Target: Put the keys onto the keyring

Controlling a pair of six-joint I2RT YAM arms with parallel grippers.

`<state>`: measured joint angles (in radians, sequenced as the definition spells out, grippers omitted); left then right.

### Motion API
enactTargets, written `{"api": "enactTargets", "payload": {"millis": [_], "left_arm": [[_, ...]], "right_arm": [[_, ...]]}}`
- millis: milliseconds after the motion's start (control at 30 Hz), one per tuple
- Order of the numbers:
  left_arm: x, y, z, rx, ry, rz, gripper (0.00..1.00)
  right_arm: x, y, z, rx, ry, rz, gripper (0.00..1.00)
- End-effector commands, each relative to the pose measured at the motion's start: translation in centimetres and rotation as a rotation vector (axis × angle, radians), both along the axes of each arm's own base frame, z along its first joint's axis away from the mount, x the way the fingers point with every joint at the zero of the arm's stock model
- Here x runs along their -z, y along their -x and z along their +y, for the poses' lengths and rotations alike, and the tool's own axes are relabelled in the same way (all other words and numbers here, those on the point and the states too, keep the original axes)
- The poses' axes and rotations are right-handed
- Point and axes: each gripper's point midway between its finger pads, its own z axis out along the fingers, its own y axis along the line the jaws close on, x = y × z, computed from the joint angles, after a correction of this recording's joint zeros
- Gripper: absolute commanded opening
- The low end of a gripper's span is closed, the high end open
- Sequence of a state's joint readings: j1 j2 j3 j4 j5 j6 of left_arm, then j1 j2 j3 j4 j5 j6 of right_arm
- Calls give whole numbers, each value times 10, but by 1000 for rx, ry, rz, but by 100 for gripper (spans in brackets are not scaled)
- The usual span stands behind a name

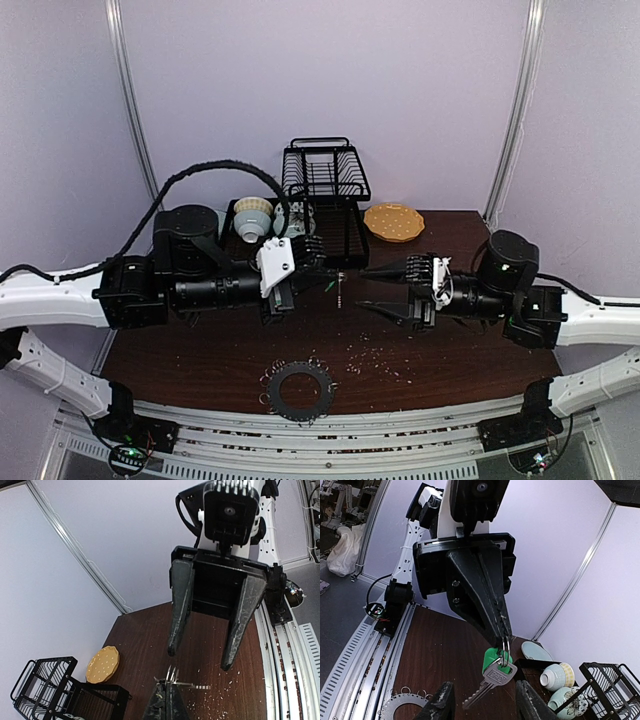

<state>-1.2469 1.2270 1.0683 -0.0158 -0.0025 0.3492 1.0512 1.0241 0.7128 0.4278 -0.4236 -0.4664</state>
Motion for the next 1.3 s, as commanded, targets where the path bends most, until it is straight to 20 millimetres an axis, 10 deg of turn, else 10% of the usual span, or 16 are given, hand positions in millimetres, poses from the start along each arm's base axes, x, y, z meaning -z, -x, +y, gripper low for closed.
{"api": "enactTargets", "payload": {"millis": [0, 1267], "left_arm": [[-32, 9, 0, 56, 139, -29, 0], [-52, 42, 13, 218, 432, -70, 0]], "right_arm": [[-21, -2, -4, 5, -127, 16, 44], [-54, 29, 12, -261, -290, 100, 22]]}}
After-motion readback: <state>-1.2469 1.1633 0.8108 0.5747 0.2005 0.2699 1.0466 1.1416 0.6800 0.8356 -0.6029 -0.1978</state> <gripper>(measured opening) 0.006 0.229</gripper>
